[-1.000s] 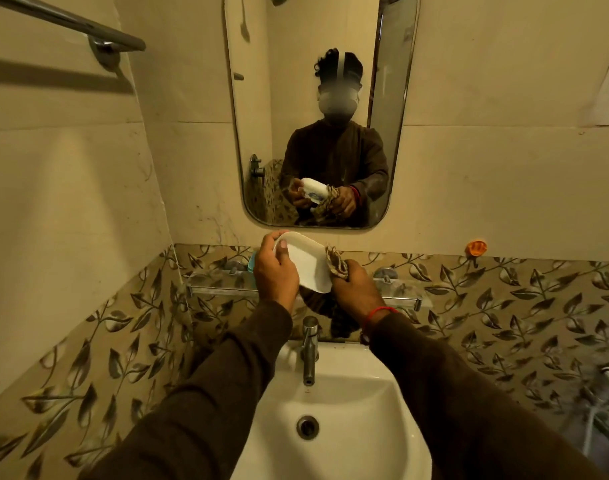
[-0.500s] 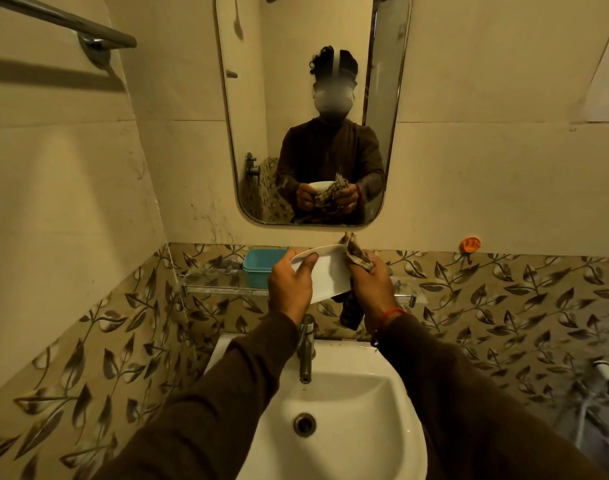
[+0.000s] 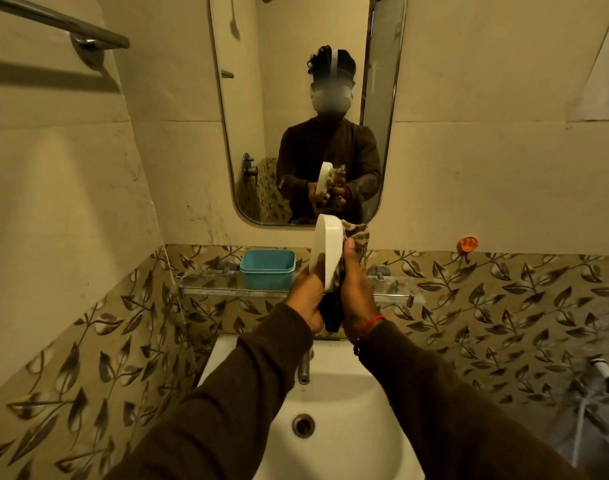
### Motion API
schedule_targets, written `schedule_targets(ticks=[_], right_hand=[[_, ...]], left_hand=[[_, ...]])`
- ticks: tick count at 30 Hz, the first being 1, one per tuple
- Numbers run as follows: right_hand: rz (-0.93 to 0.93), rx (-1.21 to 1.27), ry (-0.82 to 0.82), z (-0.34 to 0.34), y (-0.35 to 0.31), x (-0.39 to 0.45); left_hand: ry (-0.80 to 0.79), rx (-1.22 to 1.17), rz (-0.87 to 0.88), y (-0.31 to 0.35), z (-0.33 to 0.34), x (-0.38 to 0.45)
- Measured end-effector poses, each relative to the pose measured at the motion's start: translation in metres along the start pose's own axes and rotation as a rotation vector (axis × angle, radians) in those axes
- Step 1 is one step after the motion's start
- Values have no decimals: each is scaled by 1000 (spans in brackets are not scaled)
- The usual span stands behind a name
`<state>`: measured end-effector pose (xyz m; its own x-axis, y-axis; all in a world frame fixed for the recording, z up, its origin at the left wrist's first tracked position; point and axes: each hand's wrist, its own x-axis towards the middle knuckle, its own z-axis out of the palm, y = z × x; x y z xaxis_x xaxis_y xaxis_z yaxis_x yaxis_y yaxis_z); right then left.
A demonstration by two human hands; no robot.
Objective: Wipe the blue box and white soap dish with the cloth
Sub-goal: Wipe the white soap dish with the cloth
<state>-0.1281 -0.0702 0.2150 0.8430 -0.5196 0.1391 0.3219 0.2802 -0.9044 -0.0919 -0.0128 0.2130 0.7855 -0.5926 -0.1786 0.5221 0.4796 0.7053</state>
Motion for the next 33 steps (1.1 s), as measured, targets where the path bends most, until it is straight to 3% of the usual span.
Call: schedule_targets(ticks=[4, 7, 15, 21, 28, 31, 33], right_hand=[[3, -43, -36, -1, -2, 2], [-95, -49, -29, -2, -5, 6], [-195, 65, 54, -7, -10, 15], [-280, 22, 71, -19, -10, 19], [-381, 36, 35, -30, -18, 16], [-247, -28, 15, -42, -27, 19], [-27, -276, 0, -49, -31, 19]], left_hand=[[-61, 152, -28, 0, -7, 0], [-51, 274, -18, 3, -11, 3], [79, 623, 166, 8, -11, 18], [102, 1131, 384, 10, -29, 25], [174, 1394, 481, 22, -45, 40], [221, 1457, 437, 30, -63, 45], [266, 1462, 439, 34, -70, 47]])
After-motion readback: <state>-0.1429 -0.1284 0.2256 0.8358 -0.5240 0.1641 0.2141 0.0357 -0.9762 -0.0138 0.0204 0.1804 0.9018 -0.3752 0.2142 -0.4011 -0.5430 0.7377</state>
